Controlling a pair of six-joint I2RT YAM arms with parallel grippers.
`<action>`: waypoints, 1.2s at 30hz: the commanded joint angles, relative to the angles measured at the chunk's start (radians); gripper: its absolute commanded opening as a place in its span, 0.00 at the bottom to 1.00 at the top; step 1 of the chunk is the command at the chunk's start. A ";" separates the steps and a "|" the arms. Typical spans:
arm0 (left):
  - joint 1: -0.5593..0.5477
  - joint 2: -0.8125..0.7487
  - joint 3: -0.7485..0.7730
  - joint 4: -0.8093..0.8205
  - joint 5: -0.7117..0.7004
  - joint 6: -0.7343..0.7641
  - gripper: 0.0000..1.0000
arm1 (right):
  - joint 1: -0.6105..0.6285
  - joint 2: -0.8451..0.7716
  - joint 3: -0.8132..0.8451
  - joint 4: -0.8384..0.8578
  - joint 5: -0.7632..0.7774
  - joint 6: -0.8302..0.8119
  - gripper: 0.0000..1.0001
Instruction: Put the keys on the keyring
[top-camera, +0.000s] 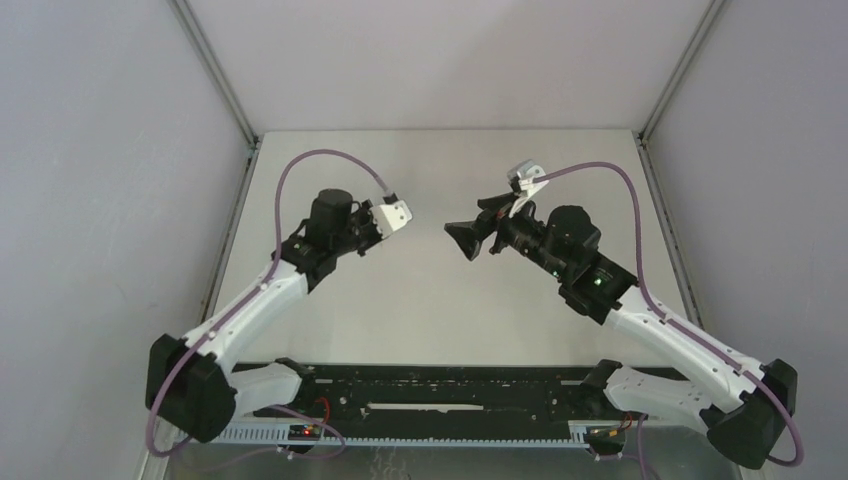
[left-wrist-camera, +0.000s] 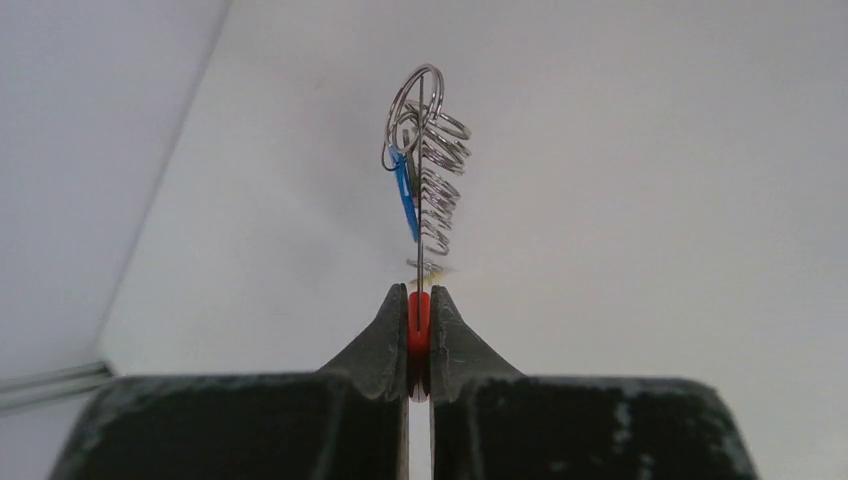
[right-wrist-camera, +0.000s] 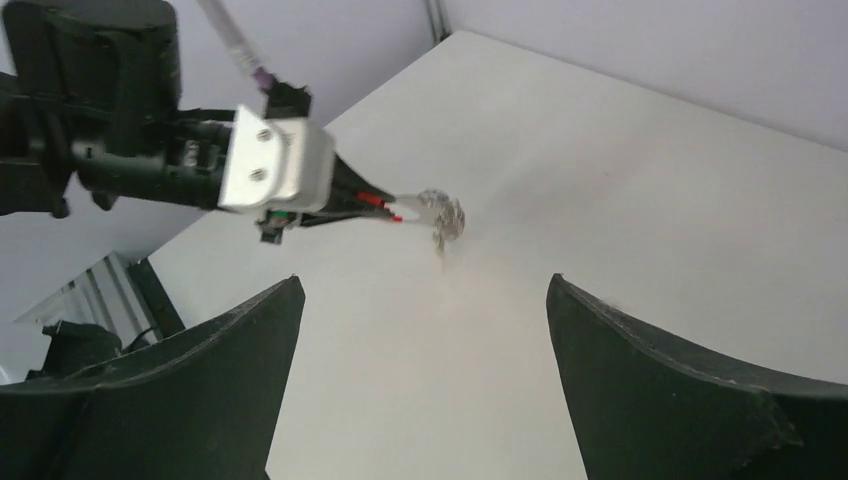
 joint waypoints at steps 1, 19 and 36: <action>0.041 0.141 0.142 0.188 -0.177 0.218 0.00 | -0.025 -0.065 -0.037 0.014 0.069 0.080 1.00; -0.168 0.666 0.327 -0.001 -0.359 0.222 0.00 | -0.103 -0.223 -0.104 -0.152 0.185 0.189 1.00; -0.367 0.670 0.290 -0.155 -0.279 -0.087 0.76 | -0.156 -0.262 -0.104 -0.246 0.220 0.223 1.00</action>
